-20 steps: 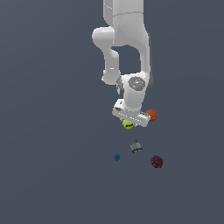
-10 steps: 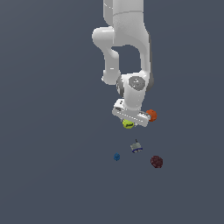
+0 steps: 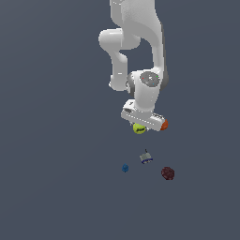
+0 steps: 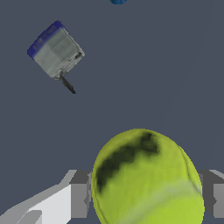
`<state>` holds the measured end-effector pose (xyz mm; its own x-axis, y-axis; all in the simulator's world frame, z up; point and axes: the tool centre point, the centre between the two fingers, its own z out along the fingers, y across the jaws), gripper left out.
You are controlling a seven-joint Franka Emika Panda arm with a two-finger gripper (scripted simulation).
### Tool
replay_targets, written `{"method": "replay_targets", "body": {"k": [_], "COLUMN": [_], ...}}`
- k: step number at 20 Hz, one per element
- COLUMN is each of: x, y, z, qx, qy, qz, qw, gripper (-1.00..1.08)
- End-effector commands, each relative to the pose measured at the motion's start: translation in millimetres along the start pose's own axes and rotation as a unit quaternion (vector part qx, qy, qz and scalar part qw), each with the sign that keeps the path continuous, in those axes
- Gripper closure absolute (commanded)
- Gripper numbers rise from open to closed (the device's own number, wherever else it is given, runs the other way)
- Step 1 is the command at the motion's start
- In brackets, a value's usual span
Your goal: Pick up a designated object from a clutter of objects.
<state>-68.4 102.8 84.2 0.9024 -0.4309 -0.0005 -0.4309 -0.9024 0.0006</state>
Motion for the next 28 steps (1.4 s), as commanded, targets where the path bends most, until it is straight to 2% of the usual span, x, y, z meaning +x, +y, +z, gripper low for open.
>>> {"method": "replay_targets", "body": {"k": [1,28], "x": [-1,-17], "y": [-2,-26], "z": [-18,-262], "qx": [0.001,0.000], "qy": [0.001,0.000], "qz": [0.000,0.000], "qw": [1.0000,1.0000], "gripper": [1.08,1.08]}}
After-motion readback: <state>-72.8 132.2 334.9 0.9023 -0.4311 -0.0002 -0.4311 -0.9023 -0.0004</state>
